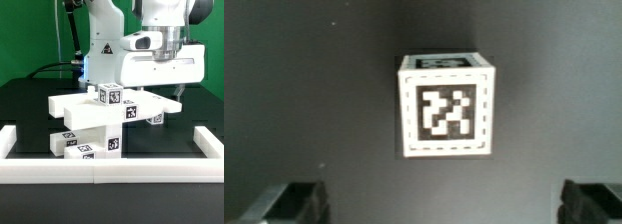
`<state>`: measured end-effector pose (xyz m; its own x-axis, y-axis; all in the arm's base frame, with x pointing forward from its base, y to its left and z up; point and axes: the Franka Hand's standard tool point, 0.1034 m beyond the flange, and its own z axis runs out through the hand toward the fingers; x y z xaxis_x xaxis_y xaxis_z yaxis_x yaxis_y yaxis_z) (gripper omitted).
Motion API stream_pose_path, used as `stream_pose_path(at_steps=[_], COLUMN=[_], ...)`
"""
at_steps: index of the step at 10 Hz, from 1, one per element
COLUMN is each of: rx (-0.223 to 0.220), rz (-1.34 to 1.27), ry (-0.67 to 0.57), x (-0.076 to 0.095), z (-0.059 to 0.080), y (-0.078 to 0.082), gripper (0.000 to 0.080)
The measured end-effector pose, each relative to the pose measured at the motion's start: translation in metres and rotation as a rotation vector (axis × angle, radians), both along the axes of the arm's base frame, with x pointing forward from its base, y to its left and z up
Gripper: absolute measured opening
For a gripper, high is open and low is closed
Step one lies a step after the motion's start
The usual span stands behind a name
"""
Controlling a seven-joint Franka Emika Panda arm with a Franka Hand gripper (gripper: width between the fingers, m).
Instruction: Assemble chair
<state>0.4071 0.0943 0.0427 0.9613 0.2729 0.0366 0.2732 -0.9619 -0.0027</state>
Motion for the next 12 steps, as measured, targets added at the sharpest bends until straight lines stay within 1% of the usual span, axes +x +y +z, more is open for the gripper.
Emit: stream_pose_path(at_steps=[1,4,5,7,9,12], rx=[-0.004,-0.005,-0.010,-0.018,-0.028,-0.028], rz=[-0.003,0.004,0.006,0.010,0.009,0.008], ry=[-0.001,-0.001,0.001,0.004,0.006,0.007], x=[0.000,0.000,-0.001,-0.005,-0.007,-0.007], z=[-0.002,-0.003,-0.007,-0.014,-0.021,-0.022], y=[-0.002,-0.004,-0.008,-0.007,-0.011,-0.011], gripper=[0.0649,0.0649,0.0649,0.0649,0.0649,0.0649])
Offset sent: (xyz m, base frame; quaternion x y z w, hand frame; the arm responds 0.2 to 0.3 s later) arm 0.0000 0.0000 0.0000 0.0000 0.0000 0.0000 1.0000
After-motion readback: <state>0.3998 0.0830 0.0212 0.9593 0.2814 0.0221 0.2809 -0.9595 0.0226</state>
